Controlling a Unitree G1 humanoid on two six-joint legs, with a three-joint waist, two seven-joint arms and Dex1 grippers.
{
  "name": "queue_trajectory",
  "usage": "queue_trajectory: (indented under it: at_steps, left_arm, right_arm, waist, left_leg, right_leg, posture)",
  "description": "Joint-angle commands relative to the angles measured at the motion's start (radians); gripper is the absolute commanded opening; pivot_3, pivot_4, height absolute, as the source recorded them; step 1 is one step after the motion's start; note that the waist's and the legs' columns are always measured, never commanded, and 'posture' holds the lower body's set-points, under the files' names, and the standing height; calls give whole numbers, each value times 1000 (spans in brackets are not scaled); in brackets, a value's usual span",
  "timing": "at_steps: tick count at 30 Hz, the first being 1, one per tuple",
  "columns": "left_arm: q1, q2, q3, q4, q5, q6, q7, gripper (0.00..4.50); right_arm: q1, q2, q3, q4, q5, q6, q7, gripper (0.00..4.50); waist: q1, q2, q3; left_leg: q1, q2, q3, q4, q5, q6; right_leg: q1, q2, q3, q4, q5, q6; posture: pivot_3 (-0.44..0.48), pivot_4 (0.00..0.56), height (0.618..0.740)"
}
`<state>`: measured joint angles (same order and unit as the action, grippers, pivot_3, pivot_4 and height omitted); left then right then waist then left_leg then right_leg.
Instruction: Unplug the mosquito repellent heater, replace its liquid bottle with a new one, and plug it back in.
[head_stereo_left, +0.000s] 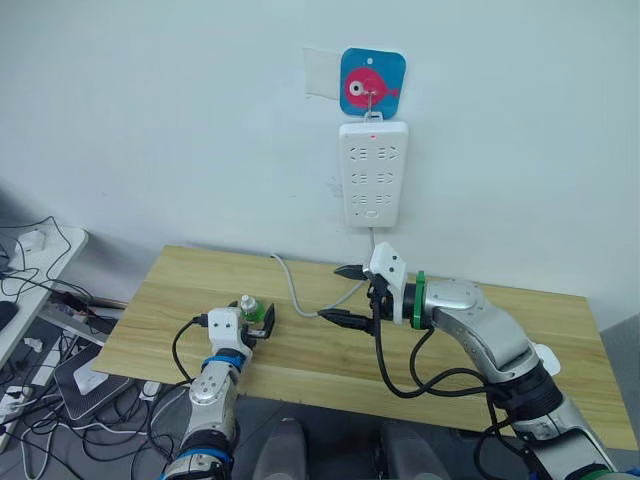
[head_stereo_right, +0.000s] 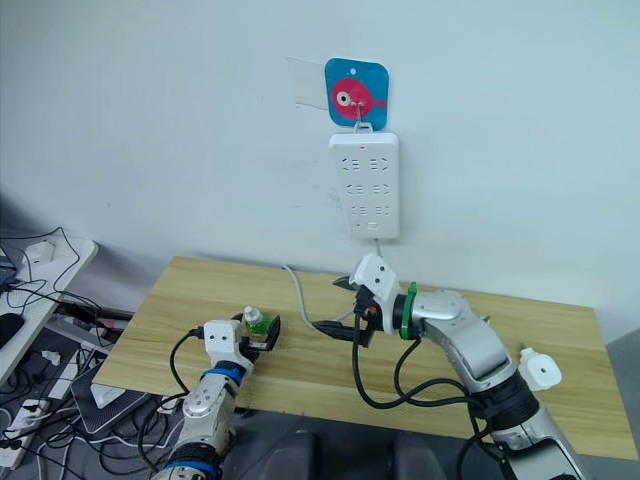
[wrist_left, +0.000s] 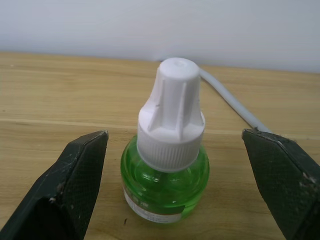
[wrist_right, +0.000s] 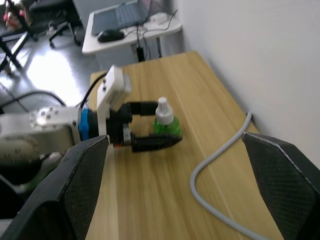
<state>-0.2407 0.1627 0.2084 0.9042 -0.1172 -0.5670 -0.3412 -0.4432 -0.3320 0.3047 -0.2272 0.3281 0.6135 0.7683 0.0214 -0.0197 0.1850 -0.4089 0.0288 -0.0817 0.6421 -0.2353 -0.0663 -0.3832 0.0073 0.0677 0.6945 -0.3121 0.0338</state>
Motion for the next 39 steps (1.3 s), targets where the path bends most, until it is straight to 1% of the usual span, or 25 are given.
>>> queue_trajectory:
  at_steps: [1,12,16,19,23,24,25,33,39]
  left_arm:
    - [0,15,1,30,5,-45,8,4500]
    - [-44,19,7,102,-6,-59,9,4500]
    - [-53,20,5,116,-4,-61,2,4500]
    - [-55,20,6,122,-6,-63,3,3868]
    - [-56,15,13,124,-14,-56,9,2660]
    - [-57,14,17,125,-18,-52,12,2389]
    - [-58,14,20,127,-21,-49,13,2241]
    - [-64,18,33,123,-21,-39,10,2241]
    - [-65,17,22,94,-12,-34,8,2241]
  right_arm:
    - [-27,7,-43,-60,35,31,-15,4461]
    - [-41,31,-62,-76,57,73,-36,4461]
    - [-50,22,-53,-81,57,80,-26,4461]
    - [-51,9,-45,-86,57,78,-14,4500]
    - [-49,-13,-25,-100,61,61,25,4500]
    - [-50,-23,-13,-104,57,56,39,4500]
    - [-51,-30,-6,-107,55,54,47,4500]
    - [-57,-30,-9,-110,58,47,46,4500]
    - [-56,-25,-21,-111,64,46,39,4500]
  waist:
    - [0,0,0]
    - [-1,0,0]
    - [-3,0,1]
    - [-5,0,1]
    - [-6,0,1]
    - [-6,0,1]
    - [-7,0,1]
    - [-17,0,1]
    - [-21,0,1]
  left_leg:
    - [0,0,0,0,0,0]
    - [0,0,0,0,0,0]
    - [0,0,0,0,0,0]
    - [0,0,-1,0,0,0]
    - [0,0,-1,0,0,0]
    - [0,0,-1,0,0,0]
    - [0,0,-1,0,0,0]
    - [0,0,-1,0,0,0]
    - [0,0,-1,0,0,0]
  right_leg:
    - [0,0,0,0,0,0]
    - [0,0,-1,0,0,0]
    - [0,0,-1,0,0,0]
    - [0,0,-1,0,0,0]
    - [0,0,-1,0,0,0]
    - [0,0,-1,0,0,0]
    - [0,0,-1,0,0,0]
    - [0,0,-1,0,0,0]
    - [0,0,-1,0,0,0]
  posture:
    - [118,207,740]
    - [112,209,740]
    - [101,208,740]
    - [100,206,740]
    - [99,204,740]
    - [98,204,740]
    - [98,204,740]
    - [93,200,740]
    - [104,195,740]
